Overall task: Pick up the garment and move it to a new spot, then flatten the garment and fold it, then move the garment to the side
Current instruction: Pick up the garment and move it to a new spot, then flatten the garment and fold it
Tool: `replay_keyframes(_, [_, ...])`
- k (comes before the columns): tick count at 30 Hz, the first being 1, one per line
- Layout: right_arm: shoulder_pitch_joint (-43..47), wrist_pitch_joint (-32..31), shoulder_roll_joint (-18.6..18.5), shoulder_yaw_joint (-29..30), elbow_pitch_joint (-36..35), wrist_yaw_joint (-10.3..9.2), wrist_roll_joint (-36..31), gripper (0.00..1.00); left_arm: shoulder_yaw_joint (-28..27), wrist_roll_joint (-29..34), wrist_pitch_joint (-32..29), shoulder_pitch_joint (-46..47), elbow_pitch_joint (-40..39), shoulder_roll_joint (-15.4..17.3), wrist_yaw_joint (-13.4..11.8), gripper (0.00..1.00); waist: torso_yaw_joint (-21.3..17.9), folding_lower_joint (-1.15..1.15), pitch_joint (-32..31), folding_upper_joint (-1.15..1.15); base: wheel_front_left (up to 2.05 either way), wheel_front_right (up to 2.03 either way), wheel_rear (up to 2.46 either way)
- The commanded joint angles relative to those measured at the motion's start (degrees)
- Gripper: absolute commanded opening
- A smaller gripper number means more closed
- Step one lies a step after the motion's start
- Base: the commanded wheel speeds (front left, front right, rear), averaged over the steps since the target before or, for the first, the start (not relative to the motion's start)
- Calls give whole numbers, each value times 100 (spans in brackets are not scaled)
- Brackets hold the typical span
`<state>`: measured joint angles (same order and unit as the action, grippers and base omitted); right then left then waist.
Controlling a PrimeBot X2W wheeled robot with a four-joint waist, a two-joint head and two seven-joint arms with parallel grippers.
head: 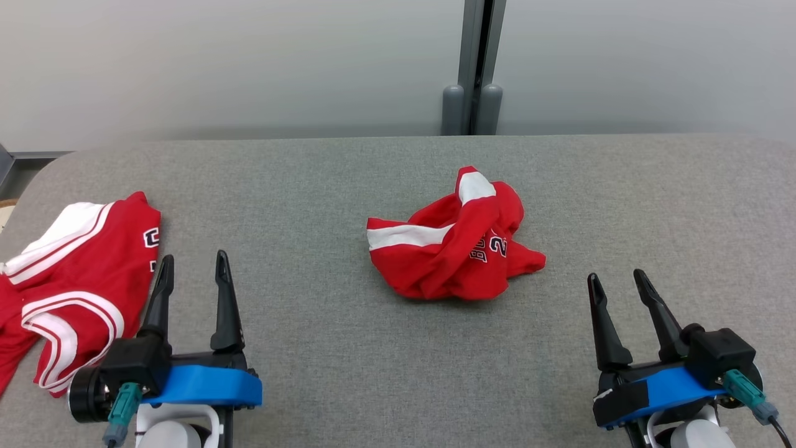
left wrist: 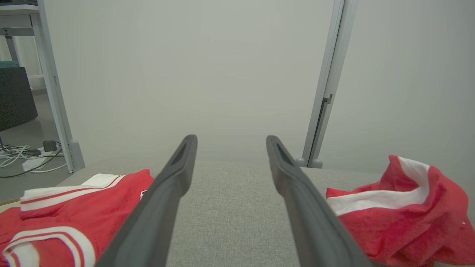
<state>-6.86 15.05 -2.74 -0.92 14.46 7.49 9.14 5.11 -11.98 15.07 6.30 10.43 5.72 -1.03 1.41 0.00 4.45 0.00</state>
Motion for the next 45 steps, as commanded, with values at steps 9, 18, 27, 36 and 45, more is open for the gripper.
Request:
replay_keyframes(9, [135,19,-27,29,51,1,-42,100,-133,180,15,-303,-61,-96,60,100,35,0,-95,0,0,0,0])
replay_keyframes(18, [114,19,-27,35,63,1,-43,100,-233,277,15,-328,-34,-150,151,100,58,0,-72,0,0,0,0])
replay_keyframes(27, [108,19,-27,26,98,1,-31,100,-304,348,15,-303,4,-192,194,100,36,0,-79,0,0,0,0])
replay_keyframes(36, [98,19,-27,41,97,1,-26,100,-325,397,15,-257,28,-229,248,100,53,0,-78,0,0,0,0])
replay_keyframes(45, [-33,20,-26,-72,115,1,-77,100,-341,407,15,-259,72,-254,257,100,82,0,-102,0,0,0,0])
